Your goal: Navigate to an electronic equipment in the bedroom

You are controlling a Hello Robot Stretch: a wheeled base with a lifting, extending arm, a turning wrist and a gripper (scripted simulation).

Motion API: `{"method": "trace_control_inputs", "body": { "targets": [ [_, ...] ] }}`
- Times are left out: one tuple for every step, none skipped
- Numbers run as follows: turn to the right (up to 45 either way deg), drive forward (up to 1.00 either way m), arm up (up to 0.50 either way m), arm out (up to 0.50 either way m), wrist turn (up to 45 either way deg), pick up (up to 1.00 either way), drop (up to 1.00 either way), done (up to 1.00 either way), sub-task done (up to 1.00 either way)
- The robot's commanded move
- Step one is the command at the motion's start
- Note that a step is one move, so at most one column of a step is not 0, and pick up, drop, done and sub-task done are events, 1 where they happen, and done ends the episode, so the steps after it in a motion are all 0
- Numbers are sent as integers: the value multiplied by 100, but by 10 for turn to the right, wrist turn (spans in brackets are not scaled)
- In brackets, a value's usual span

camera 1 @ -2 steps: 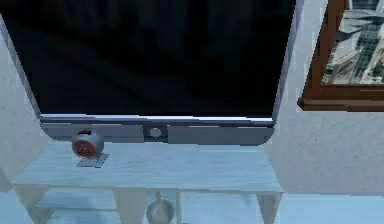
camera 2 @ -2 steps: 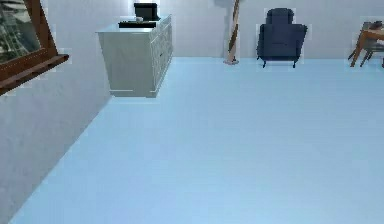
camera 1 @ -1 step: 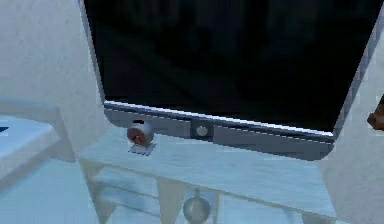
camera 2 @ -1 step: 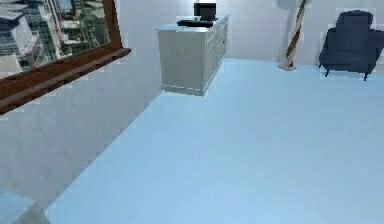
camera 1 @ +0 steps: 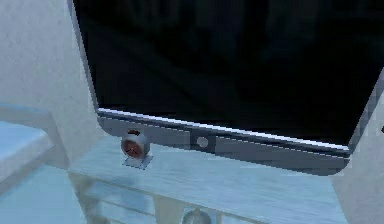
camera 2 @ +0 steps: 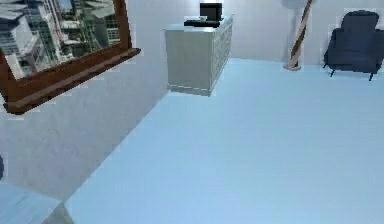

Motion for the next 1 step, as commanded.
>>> {"method": "trace_control_inputs", "body": {
  "targets": [
    [0,0,0,0,0,0,0,100,0]
  ]
}}
